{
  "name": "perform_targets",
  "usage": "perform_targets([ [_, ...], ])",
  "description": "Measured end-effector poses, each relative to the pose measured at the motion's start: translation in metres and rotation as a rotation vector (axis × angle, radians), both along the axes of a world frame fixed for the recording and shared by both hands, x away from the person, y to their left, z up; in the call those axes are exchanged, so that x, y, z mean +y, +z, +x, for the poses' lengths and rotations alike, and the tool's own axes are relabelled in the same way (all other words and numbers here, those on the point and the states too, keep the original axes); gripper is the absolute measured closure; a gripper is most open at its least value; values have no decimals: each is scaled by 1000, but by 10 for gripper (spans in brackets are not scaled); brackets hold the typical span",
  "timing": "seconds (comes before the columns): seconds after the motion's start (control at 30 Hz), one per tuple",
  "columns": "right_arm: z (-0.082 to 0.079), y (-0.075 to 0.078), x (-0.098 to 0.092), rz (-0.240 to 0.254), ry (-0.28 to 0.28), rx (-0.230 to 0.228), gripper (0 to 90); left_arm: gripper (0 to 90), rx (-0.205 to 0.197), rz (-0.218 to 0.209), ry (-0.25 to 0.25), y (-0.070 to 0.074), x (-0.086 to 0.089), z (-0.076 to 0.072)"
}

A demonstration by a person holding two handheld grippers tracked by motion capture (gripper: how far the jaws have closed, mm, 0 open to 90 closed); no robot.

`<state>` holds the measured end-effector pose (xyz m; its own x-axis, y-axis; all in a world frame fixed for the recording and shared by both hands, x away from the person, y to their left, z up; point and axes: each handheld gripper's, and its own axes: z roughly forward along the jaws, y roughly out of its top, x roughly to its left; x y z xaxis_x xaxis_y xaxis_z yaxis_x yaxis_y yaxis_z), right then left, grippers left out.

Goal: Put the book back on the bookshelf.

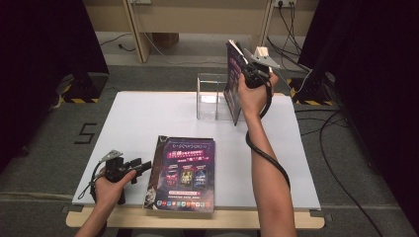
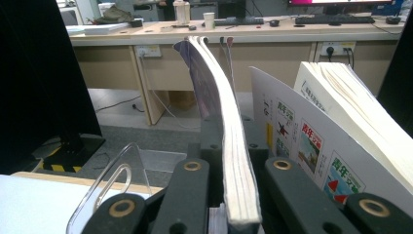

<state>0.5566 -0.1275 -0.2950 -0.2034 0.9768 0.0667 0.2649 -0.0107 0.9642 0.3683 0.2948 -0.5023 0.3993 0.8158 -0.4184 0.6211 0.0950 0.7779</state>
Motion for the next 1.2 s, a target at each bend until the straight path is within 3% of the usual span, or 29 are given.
perform_targets([
  [0.4,7,-3,3,3,-24,0,844,388,2,0,-1,0,0,0],
  [0.93,9,-19,9,-17,-47,1,842,388,-1,3,-4,0,0,0],
  [1.2,4,-20,9,-52,-51,2,831,389,0,4,-8,0,-1,-1],
])
